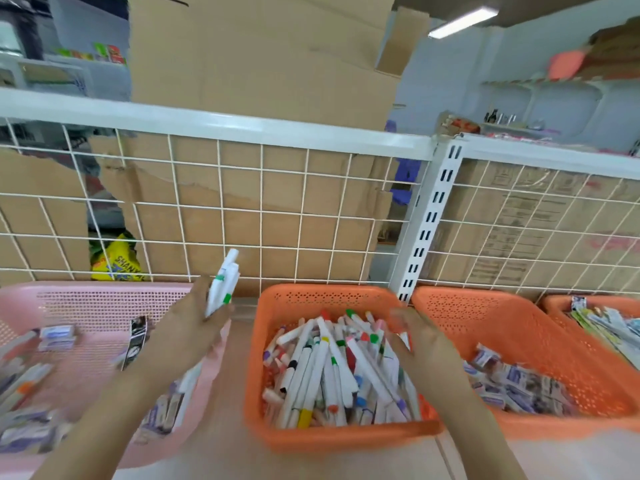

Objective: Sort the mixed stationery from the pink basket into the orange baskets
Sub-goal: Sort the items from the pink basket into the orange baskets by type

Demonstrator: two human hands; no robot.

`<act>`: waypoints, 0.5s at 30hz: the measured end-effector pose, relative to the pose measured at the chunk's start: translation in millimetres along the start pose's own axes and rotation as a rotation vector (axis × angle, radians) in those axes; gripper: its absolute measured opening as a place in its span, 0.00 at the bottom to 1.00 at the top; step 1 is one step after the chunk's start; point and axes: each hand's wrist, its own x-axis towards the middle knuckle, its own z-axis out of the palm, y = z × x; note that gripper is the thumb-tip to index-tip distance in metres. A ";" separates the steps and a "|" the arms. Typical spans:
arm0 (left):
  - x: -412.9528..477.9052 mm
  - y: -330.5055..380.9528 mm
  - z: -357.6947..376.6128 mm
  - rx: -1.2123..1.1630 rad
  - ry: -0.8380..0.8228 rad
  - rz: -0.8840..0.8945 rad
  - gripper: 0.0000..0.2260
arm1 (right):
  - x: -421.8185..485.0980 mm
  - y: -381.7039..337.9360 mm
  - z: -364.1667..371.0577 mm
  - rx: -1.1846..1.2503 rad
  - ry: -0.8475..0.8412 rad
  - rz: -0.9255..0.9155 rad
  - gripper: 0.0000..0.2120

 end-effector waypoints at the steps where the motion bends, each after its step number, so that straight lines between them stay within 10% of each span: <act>1: -1.0 11.2 9.9 -0.024 -0.002 0.032 0.10 | -0.6 5.1 -2.8 0.021 0.012 -0.015 0.15; 15: -25.9 39.2 114.1 0.062 -0.205 0.067 0.26 | -11.4 23.0 -14.0 0.086 -0.043 -0.052 0.12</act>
